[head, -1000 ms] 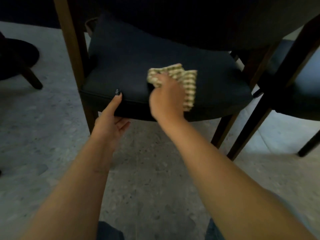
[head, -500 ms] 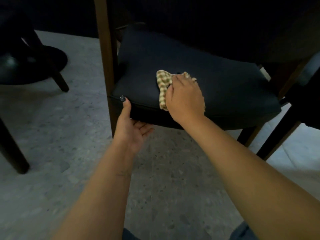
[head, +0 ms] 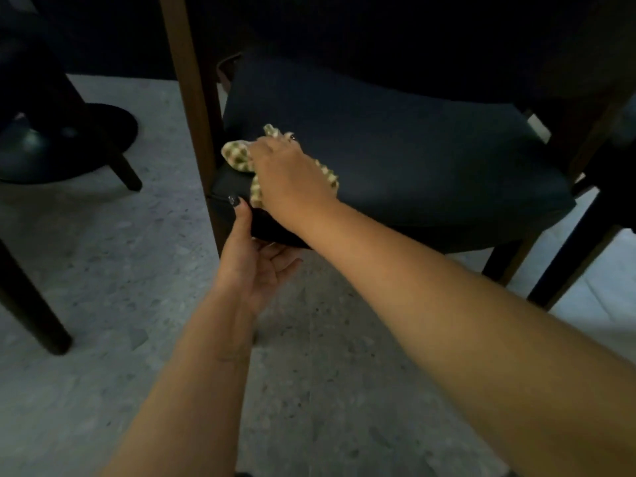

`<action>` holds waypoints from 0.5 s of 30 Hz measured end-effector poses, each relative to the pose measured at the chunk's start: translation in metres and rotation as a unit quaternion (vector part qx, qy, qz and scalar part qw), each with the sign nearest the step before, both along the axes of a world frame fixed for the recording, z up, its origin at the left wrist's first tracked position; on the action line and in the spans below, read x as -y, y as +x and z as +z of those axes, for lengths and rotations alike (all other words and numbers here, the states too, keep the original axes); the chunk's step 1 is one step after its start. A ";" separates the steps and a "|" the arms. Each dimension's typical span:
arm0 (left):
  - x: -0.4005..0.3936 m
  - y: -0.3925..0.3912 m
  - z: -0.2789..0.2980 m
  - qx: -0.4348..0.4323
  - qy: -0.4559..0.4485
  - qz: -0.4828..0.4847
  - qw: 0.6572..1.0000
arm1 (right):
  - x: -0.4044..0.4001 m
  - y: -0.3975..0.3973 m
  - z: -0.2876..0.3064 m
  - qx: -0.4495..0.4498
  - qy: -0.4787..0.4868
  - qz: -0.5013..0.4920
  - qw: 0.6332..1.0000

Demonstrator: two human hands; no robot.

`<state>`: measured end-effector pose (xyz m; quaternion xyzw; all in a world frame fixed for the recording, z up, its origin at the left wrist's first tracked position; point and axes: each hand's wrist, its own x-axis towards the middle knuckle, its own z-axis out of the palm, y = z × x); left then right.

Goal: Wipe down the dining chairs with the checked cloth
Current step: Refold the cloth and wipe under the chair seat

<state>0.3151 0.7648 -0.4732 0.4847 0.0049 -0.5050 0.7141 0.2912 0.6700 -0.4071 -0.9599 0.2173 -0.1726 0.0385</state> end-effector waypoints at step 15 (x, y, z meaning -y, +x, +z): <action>-0.003 0.010 -0.005 0.052 0.046 -0.019 0.997 | 0.043 -0.036 -0.003 0.034 0.067 -0.120 0.990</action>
